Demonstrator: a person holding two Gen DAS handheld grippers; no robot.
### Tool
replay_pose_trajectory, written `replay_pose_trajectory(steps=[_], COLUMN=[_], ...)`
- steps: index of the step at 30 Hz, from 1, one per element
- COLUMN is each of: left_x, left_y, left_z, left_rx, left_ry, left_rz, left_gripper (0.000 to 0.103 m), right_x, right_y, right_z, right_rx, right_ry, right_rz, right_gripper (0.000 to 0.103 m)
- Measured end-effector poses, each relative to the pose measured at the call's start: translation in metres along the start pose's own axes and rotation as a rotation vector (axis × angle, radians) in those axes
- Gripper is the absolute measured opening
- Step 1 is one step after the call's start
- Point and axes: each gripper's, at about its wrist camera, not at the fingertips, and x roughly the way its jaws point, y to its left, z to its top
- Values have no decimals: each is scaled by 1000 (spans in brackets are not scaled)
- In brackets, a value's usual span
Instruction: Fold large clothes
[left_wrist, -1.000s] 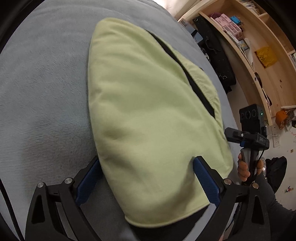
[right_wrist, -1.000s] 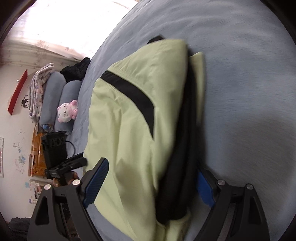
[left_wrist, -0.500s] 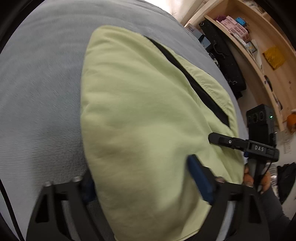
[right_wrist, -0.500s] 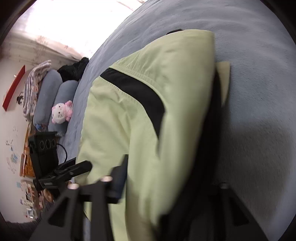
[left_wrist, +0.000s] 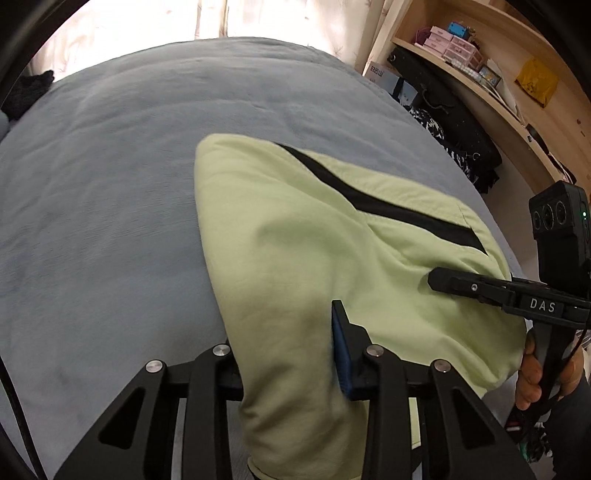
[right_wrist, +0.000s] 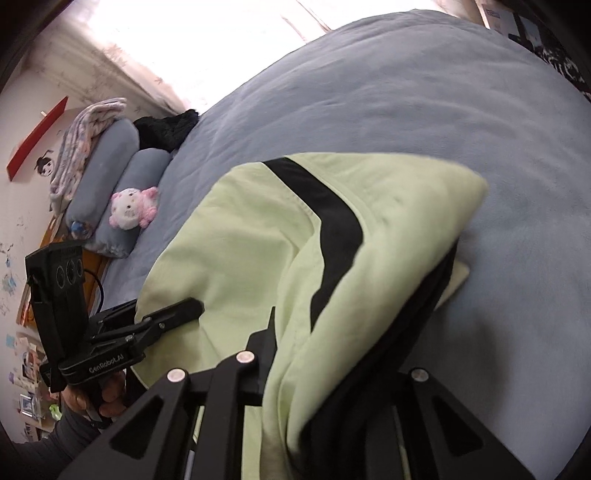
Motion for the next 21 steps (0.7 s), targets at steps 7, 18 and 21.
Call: replay_pose_trajectory(steps=[7,18,21], left_x=[-82,-179,-186], left_y=[32,140,172], left_z=[-22,27,54], left_rx=[-13,-22,-15], left_ry=[-69,-190,-224], left_rz=[66,210,231], left_gripper=[32,32,32], right_x=[-3,46,71], right_y=[83,211,236], right_z=[-16,46,84], right_rx=[-78,-230,-247], right_ry=[-11,-73,-103], right_rz=[55,164,183], right_gripper=[14,14,14])
